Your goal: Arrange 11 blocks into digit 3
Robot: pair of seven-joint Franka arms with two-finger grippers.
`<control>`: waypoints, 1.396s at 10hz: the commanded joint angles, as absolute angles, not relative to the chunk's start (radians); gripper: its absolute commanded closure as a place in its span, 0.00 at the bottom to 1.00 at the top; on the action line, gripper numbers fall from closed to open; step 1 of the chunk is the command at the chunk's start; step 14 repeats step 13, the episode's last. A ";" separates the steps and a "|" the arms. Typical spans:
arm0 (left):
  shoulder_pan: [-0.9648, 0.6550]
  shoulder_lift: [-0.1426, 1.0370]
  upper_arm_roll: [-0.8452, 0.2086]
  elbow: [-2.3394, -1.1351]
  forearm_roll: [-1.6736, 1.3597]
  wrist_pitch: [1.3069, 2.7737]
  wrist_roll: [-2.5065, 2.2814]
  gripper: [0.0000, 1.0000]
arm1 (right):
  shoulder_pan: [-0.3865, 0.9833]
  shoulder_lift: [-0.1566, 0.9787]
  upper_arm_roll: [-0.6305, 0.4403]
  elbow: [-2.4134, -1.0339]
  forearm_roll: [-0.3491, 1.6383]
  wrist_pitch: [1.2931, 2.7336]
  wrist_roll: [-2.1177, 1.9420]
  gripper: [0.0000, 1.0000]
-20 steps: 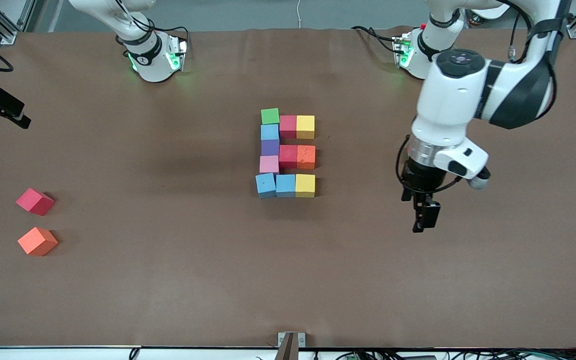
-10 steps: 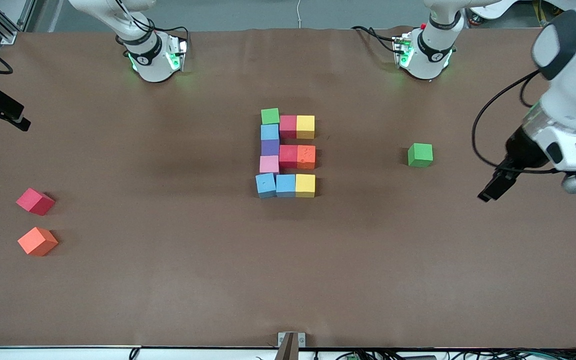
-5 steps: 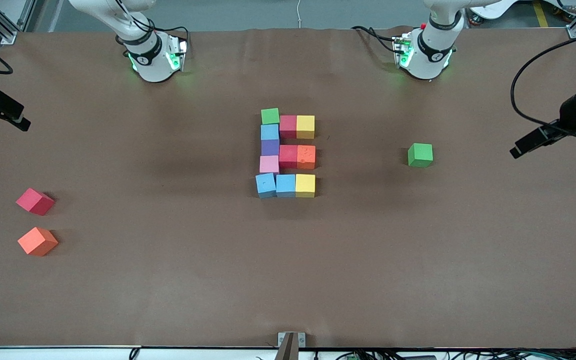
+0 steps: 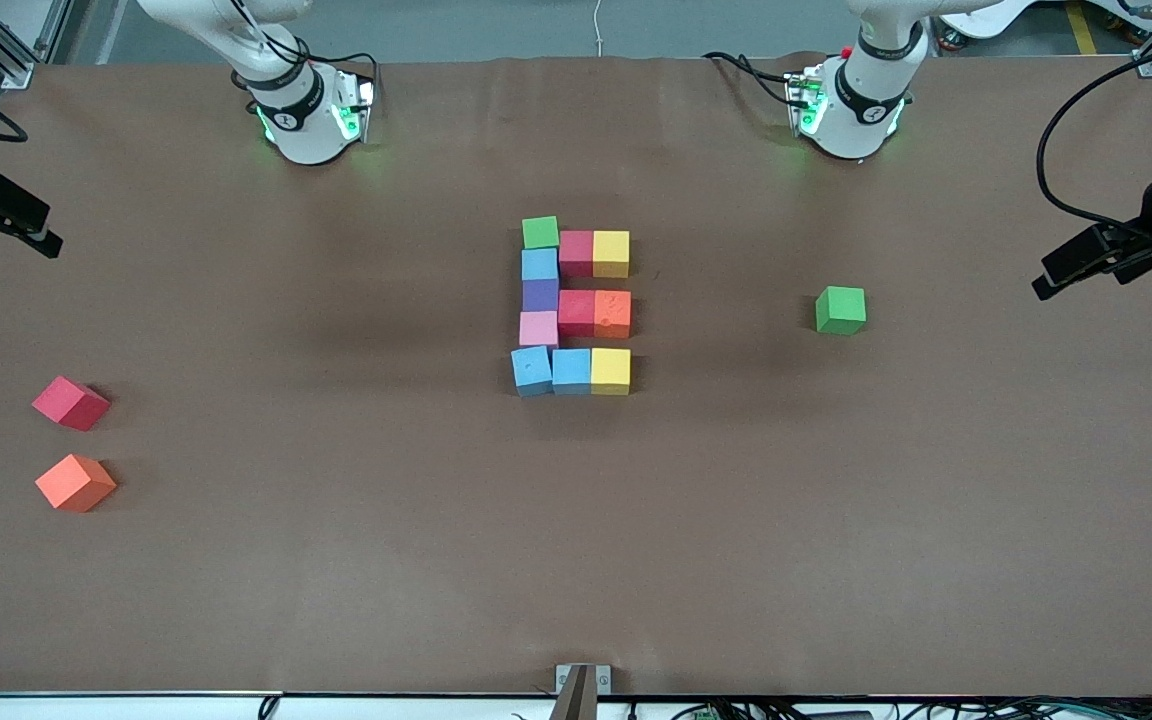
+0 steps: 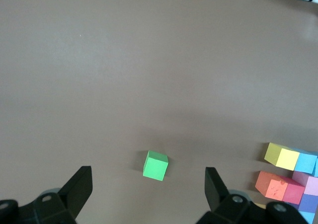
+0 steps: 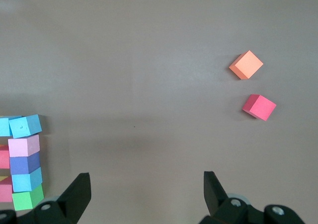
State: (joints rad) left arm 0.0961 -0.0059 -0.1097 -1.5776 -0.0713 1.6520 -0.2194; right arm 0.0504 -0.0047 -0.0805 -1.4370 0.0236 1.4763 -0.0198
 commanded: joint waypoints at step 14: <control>-0.017 -0.123 -0.002 -1.671 -0.006 1.683 0.020 0.00 | 0.028 -0.006 -0.084 -1.440 0.037 1.480 -0.041 0.00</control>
